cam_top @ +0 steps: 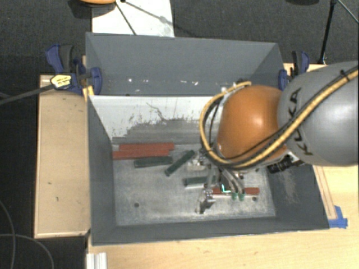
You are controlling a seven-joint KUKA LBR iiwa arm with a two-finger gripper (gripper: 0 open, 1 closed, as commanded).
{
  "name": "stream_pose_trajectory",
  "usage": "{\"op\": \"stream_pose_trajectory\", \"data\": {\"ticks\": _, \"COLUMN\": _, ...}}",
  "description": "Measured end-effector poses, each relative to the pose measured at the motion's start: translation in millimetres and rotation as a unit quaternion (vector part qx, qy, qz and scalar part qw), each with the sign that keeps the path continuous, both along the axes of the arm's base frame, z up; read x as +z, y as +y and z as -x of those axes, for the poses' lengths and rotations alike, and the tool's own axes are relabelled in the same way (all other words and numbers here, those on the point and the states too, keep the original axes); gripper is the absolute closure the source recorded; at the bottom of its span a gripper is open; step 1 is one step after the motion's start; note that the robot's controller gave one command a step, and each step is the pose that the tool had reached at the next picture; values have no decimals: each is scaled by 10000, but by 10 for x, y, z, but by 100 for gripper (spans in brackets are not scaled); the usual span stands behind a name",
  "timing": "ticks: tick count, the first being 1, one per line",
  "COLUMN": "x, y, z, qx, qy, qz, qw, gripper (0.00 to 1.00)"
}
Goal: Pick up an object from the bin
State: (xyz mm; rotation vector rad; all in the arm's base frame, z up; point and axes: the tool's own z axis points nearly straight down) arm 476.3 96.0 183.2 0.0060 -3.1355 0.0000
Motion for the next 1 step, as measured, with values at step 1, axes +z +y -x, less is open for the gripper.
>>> {"op": "stream_pose_trajectory", "data": {"ticks": 1, "x": 34, "y": -5, "z": -19, "qx": -21, "qy": -39, "qz": -4, "qw": 10000, "gripper": 0}}
